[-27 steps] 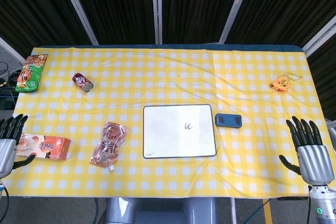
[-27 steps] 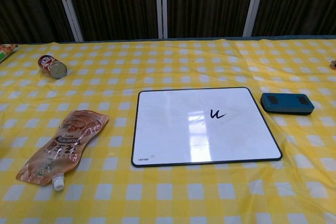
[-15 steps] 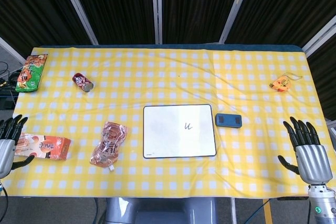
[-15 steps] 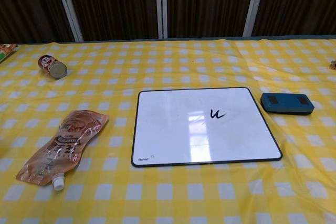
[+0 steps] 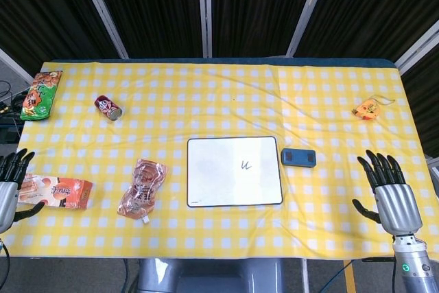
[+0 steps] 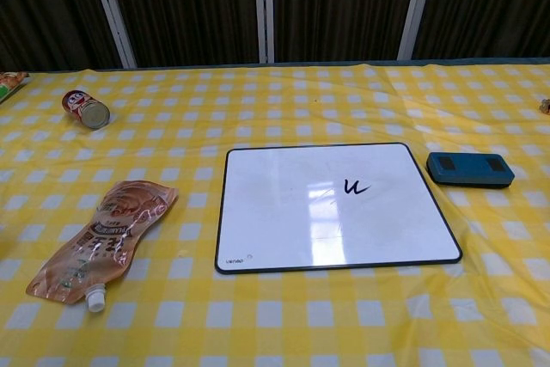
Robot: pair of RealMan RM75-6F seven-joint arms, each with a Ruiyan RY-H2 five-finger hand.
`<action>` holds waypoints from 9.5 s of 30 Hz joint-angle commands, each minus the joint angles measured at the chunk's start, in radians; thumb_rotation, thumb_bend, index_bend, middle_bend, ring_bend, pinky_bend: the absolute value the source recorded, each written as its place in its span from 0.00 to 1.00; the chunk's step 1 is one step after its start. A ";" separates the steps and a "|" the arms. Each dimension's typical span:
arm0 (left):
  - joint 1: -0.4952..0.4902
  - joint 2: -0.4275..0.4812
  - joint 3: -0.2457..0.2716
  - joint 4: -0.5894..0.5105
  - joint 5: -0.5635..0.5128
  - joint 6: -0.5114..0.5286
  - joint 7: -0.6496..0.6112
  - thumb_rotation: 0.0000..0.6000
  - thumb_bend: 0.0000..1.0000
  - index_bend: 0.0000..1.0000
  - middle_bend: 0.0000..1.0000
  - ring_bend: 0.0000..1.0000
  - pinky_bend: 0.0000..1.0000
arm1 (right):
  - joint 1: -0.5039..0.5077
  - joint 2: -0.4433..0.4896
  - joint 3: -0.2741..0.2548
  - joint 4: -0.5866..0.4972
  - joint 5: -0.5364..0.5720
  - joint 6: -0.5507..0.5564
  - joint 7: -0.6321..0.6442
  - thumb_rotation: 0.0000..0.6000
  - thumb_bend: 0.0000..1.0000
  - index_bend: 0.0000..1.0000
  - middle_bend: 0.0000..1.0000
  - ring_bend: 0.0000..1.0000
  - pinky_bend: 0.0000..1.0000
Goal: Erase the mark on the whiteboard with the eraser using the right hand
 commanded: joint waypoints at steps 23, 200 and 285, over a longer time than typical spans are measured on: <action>-0.006 0.010 -0.012 -0.001 -0.022 -0.012 -0.004 1.00 0.10 0.00 0.00 0.00 0.00 | 0.368 -0.152 0.169 -0.027 0.612 -0.509 -0.393 1.00 0.18 0.28 0.18 0.06 0.14; -0.017 0.031 -0.037 0.000 -0.046 -0.028 -0.148 1.00 0.11 0.00 0.00 0.00 0.00 | 0.590 -0.734 0.193 0.447 0.678 -0.380 -0.626 1.00 0.31 0.82 0.70 0.70 0.77; 0.000 0.018 -0.017 -0.019 0.015 0.021 -0.096 1.00 0.11 0.00 0.00 0.00 0.00 | 0.308 -0.340 0.092 0.148 0.571 -0.263 -0.431 1.00 0.17 0.10 0.00 0.00 0.00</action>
